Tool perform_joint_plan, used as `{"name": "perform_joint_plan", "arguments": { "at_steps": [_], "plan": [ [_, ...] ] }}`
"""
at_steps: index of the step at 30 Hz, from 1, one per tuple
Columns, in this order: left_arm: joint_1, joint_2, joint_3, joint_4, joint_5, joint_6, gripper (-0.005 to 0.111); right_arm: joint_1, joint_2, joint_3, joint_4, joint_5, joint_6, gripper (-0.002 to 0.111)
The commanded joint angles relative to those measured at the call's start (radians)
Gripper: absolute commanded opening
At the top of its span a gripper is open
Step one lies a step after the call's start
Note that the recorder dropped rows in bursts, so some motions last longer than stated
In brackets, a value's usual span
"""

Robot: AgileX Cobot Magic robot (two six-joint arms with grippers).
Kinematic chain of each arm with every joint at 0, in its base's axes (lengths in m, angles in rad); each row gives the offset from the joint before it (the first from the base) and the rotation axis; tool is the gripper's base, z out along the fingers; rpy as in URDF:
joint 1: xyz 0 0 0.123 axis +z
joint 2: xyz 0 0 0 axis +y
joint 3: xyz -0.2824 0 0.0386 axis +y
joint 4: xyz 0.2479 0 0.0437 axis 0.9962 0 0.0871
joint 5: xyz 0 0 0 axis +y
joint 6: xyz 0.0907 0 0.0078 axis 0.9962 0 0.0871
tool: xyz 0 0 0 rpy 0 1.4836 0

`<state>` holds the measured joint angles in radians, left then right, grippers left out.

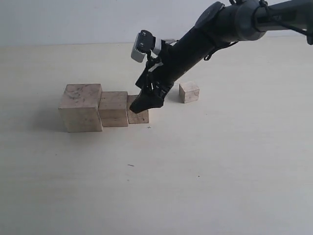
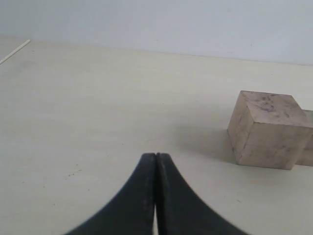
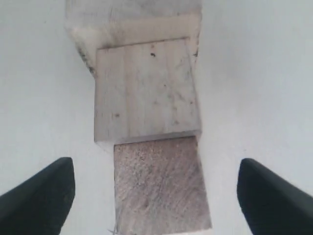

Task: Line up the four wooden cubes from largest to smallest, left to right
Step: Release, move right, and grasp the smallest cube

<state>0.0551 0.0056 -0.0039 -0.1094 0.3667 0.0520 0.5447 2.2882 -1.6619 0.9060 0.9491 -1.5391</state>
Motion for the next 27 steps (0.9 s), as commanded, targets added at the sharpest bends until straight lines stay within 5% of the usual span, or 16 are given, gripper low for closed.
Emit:
{"name": "perform_joint_plan", "arguments": {
  "at_steps": [1,2,6,8,18,23,27],
  "plan": [
    [-0.006,-0.006,0.004,0.002,-0.012,-0.005,0.0,-0.012,-0.103,0.0,-0.173,-0.019,0.204,0.083],
    [-0.006,-0.006,0.004,0.002,-0.012,-0.005,0.0,-0.018,-0.121,0.0,-0.216,-0.036,0.274,0.082],
    [-0.006,-0.006,0.004,0.002,-0.012,-0.005,0.0,-0.023,-0.194,0.0,-0.623,-0.122,1.075,0.06],
    [-0.006,-0.006,0.004,0.002,-0.012,-0.005,0.0,-0.023,-0.189,0.0,-0.702,-0.1,1.185,0.054],
    [-0.006,-0.006,0.004,0.002,-0.012,-0.005,0.0,-0.023,-0.086,0.0,-0.767,-0.079,1.397,0.054],
    [-0.006,-0.006,0.004,0.002,-0.012,-0.005,0.0,-0.023,-0.082,0.0,-0.786,-0.088,1.435,0.071],
    [-0.006,-0.006,0.004,0.002,-0.012,-0.005,0.0,-0.023,-0.082,0.0,-0.786,-0.088,1.435,0.073]
  ]
}}
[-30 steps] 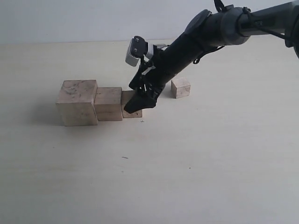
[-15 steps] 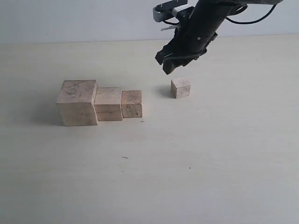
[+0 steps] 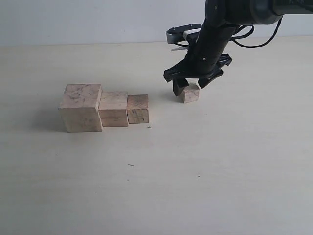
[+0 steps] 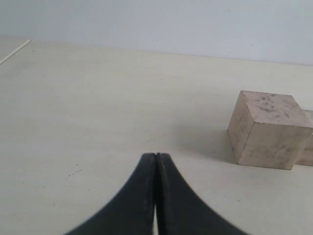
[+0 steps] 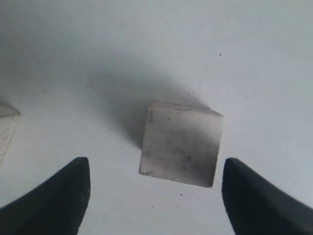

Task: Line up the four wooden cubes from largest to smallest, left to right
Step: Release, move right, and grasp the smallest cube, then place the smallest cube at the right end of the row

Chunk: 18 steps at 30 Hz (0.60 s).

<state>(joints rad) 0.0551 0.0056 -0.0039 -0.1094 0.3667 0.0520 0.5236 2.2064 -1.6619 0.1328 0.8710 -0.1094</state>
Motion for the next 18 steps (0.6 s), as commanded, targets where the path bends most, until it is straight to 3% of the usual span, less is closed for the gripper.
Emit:
{"name": "perform_joint_plan", "arguments": {
  "at_steps": [1,12,18],
  "plan": [
    [-0.006,-0.006,0.004,0.002,-0.012,-0.005,0.0,-0.002,0.0,0.0,-0.013,-0.009,0.005,0.073],
    [-0.006,-0.006,0.004,0.002,-0.012,-0.005,0.0,-0.002,0.061,0.0,-0.021,-0.058,0.007,0.07],
    [-0.006,-0.006,0.004,0.002,-0.012,-0.005,0.0,-0.002,0.063,0.0,-0.021,-0.088,0.007,0.061]
  ]
}}
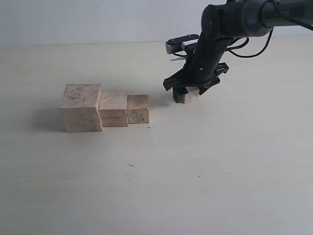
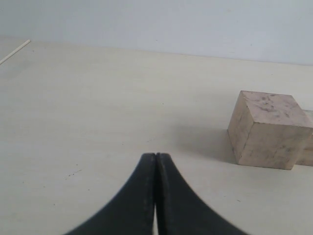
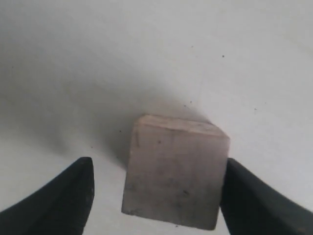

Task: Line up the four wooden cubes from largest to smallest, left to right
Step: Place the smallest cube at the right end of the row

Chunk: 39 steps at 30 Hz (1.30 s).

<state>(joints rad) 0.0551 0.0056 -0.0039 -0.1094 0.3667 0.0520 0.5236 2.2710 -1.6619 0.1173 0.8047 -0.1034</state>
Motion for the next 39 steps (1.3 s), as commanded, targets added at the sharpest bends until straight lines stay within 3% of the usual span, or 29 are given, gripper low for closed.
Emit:
{"name": "perform_joint_plan", "arguments": {
  "at_steps": [1,4,11,13,16,19,23,26,30,39],
  "plan": [
    [-0.006,-0.006,0.004,0.002,-0.012,-0.005,0.0,-0.002,-0.002,0.0,-0.006,-0.017,0.001,0.057],
    [-0.006,-0.006,0.004,0.002,-0.012,-0.005,0.0,-0.002,-0.002,0.0,-0.006,0.013,0.001,0.043],
    [-0.006,-0.006,0.004,0.002,-0.012,-0.005,0.0,-0.002,-0.018,0.0,0.0,0.035,-0.028,0.0],
    [-0.006,-0.006,0.004,0.002,-0.012,-0.005,0.0,-0.002,-0.036,0.0,0.018,0.035,-0.132,0.0],
    [-0.006,-0.006,0.004,0.002,-0.012,-0.005,0.0,-0.002,-0.064,0.0,0.088,0.07,-0.448,0.0],
    [-0.006,-0.006,0.004,0.002,-0.012,-0.005,0.0,-0.002,-0.076,0.0,0.2,0.206,-0.835,0.0],
    [-0.006,-0.006,0.004,0.002,-0.012,-0.005,0.0,-0.002,-0.068,0.0,0.369,0.313,-1.155,0.0],
    [-0.006,-0.006,0.004,0.002,-0.012,-0.005,0.0,-0.002,-0.057,0.0,0.361,0.303,-1.263,0.0],
    [-0.006,-0.006,0.004,0.002,-0.012,-0.005,0.0,-0.002,-0.046,0.0,0.327,0.215,-1.254,0.0],
    [-0.006,-0.006,0.004,0.002,-0.012,-0.005,0.0,-0.002,-0.008,0.0,0.38,0.192,-1.37,0.0]
  ]
}}
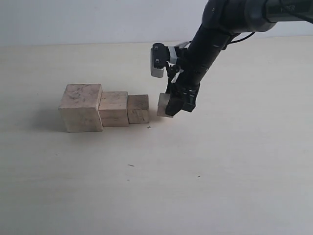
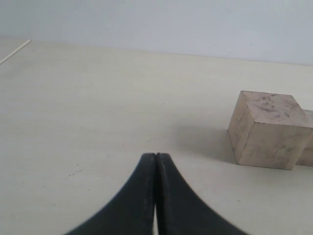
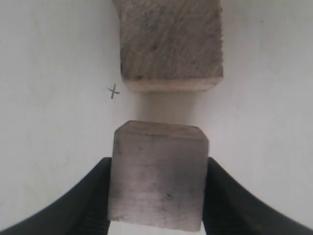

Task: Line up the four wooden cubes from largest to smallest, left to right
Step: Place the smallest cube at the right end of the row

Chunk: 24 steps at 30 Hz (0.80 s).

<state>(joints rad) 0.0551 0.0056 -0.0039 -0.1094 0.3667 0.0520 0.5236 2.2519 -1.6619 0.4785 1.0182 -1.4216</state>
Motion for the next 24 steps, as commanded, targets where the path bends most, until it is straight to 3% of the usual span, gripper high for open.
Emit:
{"name": "perform_joint_plan", "arguments": {
  "at_steps": [1,24],
  "plan": [
    [-0.006,-0.006,0.004,0.002,-0.012,-0.005,0.0,-0.002,0.016,0.0,0.019,-0.029,-0.052,0.0],
    [-0.006,-0.006,0.004,0.002,-0.012,-0.005,0.0,0.0,0.086,0.0,0.126,-0.075,-0.122,0.0]
  ]
}}
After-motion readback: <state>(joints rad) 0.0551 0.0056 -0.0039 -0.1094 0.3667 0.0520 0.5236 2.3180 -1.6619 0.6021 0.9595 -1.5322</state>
